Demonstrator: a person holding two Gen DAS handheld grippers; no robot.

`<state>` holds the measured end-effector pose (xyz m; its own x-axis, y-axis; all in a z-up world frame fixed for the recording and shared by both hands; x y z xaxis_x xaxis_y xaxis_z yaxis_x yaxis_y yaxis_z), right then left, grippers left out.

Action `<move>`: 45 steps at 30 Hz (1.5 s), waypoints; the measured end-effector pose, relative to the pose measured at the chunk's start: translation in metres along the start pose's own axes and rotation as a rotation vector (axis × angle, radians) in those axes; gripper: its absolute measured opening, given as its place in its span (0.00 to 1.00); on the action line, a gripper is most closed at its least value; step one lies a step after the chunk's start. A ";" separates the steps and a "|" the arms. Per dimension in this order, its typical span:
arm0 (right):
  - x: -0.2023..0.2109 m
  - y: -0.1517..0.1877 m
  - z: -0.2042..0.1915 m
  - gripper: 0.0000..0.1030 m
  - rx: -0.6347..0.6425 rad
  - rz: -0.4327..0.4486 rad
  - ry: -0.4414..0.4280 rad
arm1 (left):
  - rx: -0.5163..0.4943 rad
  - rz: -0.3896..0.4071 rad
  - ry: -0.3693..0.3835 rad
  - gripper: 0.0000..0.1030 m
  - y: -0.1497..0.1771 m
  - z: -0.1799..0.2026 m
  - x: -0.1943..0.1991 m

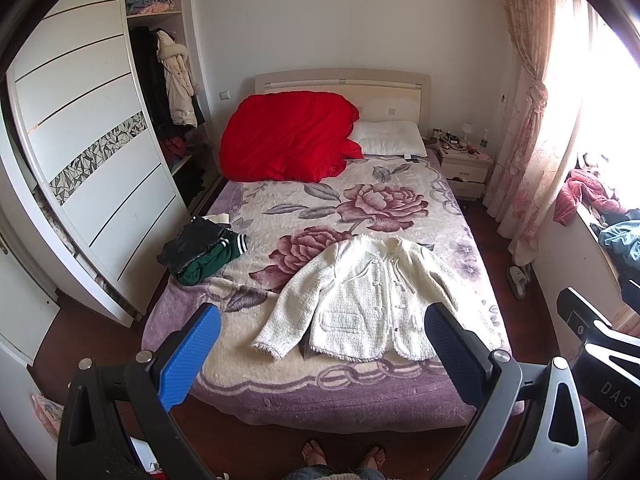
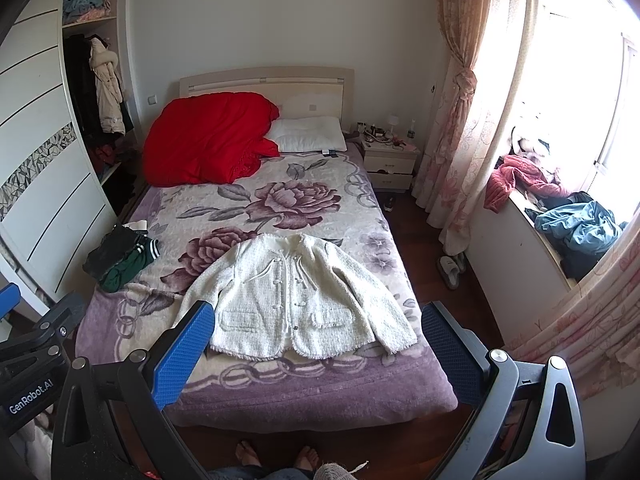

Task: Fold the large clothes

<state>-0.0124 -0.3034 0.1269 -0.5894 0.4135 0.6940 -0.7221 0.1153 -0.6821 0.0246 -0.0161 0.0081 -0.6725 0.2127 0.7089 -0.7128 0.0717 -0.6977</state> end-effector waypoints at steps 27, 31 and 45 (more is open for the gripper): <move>0.000 -0.015 -0.002 1.00 -0.021 -0.021 -0.007 | 0.017 0.001 -0.012 1.00 -0.016 -0.009 -0.028; -0.043 -0.020 -0.012 1.00 -0.072 -0.080 -0.033 | 0.017 0.008 -0.042 1.00 -0.011 -0.034 -0.067; -0.315 0.099 0.108 1.00 -0.466 -0.511 0.203 | -0.020 -0.189 -0.152 1.00 0.041 -0.038 -0.255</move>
<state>0.0623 -0.5198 -0.1344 -0.1078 0.3594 0.9269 -0.6335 0.6937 -0.3426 0.1743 -0.0301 -0.2057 -0.5507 0.0446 0.8335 -0.8259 0.1159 -0.5518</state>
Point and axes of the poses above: each gripper's, at about its wrist camera, not at the fingertips, and x roughly against the way its jaws point, z to its right, y to its underside, the point moved 4 cm from there along -x, roughly the way its jaws point, and after that the axes turned 11 degrees about y, right-handed, at the moved point
